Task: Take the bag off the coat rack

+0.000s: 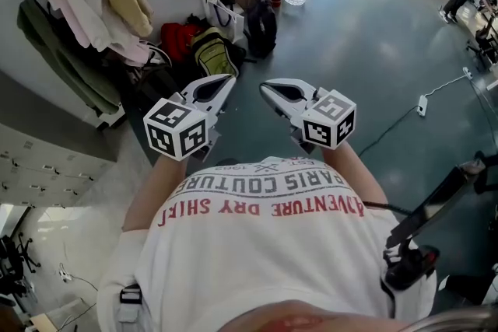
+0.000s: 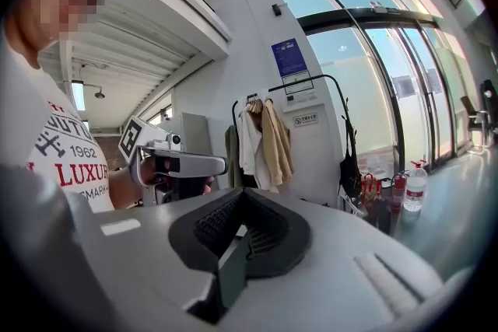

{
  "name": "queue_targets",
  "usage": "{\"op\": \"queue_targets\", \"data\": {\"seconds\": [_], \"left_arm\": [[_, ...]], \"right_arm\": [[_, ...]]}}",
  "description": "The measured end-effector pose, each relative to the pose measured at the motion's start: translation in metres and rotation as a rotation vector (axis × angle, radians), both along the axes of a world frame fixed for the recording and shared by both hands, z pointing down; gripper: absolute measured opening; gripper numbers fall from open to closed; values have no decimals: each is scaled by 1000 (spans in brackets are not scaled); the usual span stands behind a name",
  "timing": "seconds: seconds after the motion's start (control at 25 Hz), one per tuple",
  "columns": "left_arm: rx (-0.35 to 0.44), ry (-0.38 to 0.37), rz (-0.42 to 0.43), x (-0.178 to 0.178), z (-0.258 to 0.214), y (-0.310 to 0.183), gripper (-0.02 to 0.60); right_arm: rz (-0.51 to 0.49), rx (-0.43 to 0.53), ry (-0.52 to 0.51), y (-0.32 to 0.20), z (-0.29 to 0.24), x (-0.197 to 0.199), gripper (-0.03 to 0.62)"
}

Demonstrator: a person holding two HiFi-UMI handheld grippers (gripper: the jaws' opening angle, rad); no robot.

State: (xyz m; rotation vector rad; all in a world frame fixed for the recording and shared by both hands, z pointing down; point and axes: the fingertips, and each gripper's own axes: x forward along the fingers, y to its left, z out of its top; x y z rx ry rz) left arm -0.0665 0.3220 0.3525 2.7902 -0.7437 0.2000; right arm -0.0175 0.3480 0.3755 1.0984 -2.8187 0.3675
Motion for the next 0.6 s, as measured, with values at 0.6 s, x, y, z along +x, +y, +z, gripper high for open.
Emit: {"op": "queue_targets", "data": {"seconds": [0.6], "left_arm": [[-85, 6, -3, 11, 32, -71, 2]], "right_arm": [[66, -57, 9, -66, 37, 26, 3]]}}
